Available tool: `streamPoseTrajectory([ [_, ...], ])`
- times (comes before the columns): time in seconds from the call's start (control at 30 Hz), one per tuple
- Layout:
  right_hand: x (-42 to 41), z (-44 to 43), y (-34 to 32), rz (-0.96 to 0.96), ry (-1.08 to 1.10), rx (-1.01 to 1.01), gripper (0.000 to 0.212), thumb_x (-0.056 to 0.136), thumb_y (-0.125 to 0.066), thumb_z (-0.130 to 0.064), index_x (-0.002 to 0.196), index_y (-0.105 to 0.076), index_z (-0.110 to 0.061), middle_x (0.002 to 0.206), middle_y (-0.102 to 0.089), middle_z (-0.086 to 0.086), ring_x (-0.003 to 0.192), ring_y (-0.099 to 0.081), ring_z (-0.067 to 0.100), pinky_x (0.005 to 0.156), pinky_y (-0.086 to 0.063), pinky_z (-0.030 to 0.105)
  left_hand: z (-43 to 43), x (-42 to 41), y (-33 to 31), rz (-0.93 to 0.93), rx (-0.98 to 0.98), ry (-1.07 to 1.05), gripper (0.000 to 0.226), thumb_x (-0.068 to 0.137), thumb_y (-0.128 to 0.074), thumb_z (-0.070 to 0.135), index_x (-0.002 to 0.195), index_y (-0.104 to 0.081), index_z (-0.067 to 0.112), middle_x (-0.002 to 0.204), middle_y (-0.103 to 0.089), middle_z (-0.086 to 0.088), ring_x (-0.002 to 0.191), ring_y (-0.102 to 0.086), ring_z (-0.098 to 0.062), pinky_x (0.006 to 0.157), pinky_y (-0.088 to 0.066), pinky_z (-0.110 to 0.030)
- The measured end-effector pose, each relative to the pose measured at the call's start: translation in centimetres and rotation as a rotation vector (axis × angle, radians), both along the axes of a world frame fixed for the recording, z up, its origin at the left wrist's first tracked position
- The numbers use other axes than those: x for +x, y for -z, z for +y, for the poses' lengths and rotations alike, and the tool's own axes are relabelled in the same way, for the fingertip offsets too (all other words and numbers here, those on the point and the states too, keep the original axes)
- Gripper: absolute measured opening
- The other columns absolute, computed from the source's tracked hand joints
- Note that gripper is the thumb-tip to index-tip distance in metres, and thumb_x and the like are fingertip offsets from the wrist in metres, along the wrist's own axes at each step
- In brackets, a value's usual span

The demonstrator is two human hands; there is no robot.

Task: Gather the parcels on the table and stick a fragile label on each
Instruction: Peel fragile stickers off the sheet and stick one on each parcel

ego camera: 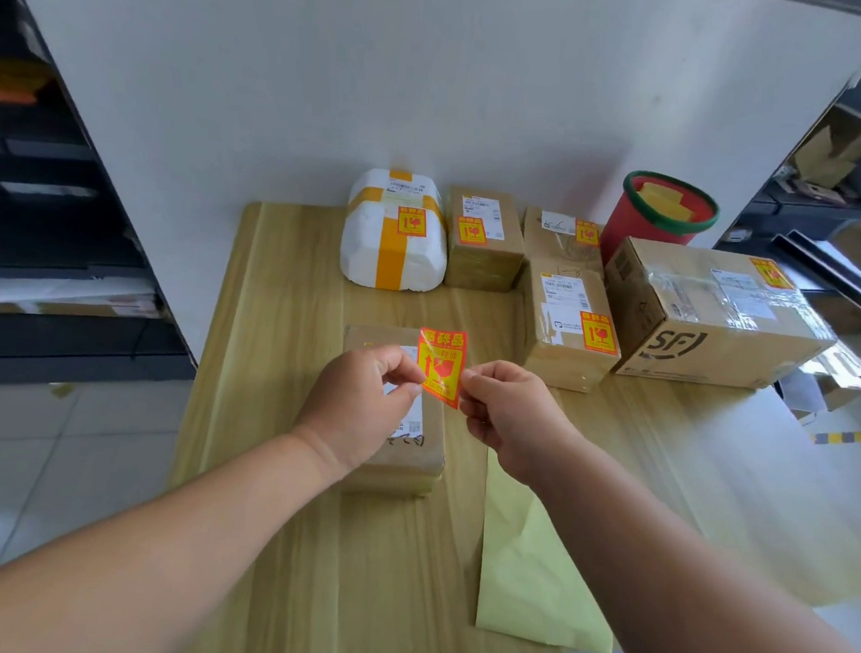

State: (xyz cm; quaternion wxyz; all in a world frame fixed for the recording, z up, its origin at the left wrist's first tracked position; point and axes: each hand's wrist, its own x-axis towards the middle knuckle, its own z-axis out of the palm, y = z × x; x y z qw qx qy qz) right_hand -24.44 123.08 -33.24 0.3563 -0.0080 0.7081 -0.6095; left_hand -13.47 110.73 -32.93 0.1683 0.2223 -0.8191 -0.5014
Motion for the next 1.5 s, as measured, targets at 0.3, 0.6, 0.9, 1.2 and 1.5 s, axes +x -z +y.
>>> streamPoseTrajectory([
  [0.3, 0.3, -2.1, 0.2, 0.019, 0.036, 0.034, 0.012, 0.093, -0.059, -0.014, 0.081, -0.058, -0.014, 0.065, -0.059, 0.001, 0.058, -0.052, 0.012, 0.057, -0.045, 0.026, -1.6, 0.0, 0.0, 0.022, 0.038, 0.003, 0.022, 0.084, -0.065, 0.002, 0.073, -0.064, 0.021, 0.075, -0.065, 0.01, 0.077, -0.063, -0.008, 0.081, -0.051, -0.028],
  [0.6, -0.9, -1.7, 0.0, 0.04, 0.105, 0.061, 0.015, 0.095, -0.055, -0.011, 0.081, -0.058, -0.012, 0.063, -0.056, 0.002, 0.058, -0.05, 0.013, 0.061, -0.047, 0.026, -3.5, 0.6, 1.1, 0.003, 0.028, 0.005, 0.028, 0.083, -0.067, 0.004, 0.103, -0.065, 0.023, 0.092, -0.064, 0.005, 0.092, -0.062, -0.018, 0.09, -0.05, -0.031],
  [0.9, -0.7, 1.0, 4.2, -0.061, 0.035, 0.237, 0.014, 0.095, -0.056, -0.009, 0.081, -0.055, -0.012, 0.067, -0.057, 0.004, 0.052, -0.051, 0.01, 0.054, -0.044, 0.024, -3.5, 1.7, 4.1, -0.223, -0.176, -0.001, 0.023, 0.087, -0.062, 0.014, 0.109, -0.065, 0.019, 0.107, -0.06, 0.006, 0.101, -0.053, -0.009, 0.087, -0.037, -0.019],
  [1.2, 0.9, -0.1, 5.5, -0.035, -0.131, 0.331, 0.009, 0.096, -0.055, -0.014, 0.089, -0.059, -0.009, 0.072, -0.061, 0.006, 0.057, -0.052, 0.012, 0.054, -0.041, 0.023, -2.4, 1.8, 6.0, -0.347, -0.319, 0.078, 0.024, 0.09, -0.058, 0.022, 0.114, -0.063, 0.019, 0.113, -0.061, 0.005, 0.11, -0.05, -0.017, 0.091, -0.041, -0.03],
  [1.5, 0.5, -1.0, 5.9, 0.022, -0.169, 0.37, 0.011, 0.095, -0.055, -0.014, 0.085, -0.058, -0.01, 0.069, -0.061, 0.006, 0.053, -0.05, 0.011, 0.047, -0.038, 0.021, -2.1, 1.2, 6.4, -0.374, -0.335, 0.1, 0.027, 0.091, -0.057, 0.021, 0.117, -0.062, 0.018, 0.119, -0.059, 0.002, 0.112, -0.049, -0.018, 0.089, -0.039, -0.027],
])
